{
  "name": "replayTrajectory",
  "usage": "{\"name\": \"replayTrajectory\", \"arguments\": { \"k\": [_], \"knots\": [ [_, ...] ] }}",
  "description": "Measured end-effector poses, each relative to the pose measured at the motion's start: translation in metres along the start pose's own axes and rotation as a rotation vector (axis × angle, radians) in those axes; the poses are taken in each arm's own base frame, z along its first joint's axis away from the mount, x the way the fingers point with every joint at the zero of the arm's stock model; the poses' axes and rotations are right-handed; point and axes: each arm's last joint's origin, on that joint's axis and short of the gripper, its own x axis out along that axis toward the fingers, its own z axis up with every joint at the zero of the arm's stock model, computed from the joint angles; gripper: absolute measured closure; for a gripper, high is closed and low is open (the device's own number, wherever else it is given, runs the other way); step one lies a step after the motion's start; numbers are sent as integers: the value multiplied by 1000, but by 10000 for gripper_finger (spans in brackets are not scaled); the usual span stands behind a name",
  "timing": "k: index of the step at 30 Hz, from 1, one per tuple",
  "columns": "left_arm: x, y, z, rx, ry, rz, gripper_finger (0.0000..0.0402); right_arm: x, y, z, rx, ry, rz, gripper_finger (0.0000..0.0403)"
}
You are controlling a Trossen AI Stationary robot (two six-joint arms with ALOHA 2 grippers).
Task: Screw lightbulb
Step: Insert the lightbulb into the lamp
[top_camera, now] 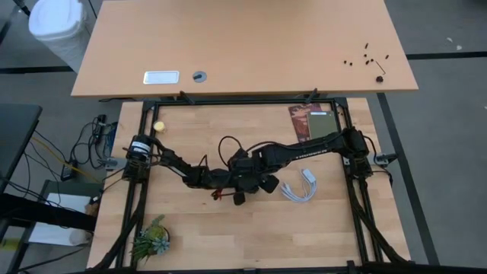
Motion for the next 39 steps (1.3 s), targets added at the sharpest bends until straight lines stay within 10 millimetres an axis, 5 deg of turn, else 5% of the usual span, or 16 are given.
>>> {"name": "replayTrajectory", "arguments": {
  "k": [6,18,27,33,39],
  "knots": [
    [0,0,0,-1,1,0,208,1,1,1,174,-10,12,136],
    [0,0,0,-3,2,-5,208,1,5,6,821,-16,20,102],
    [0,0,0,-3,2,-5,208,1,5,4,1332,5,-16,120],
    [0,0,0,-5,2,5,208,1,4,4,1311,3,-27,120],
    [0,-1,0,-12,0,16,208,-6,-3,3,931,-13,5,81]
  ]
}}
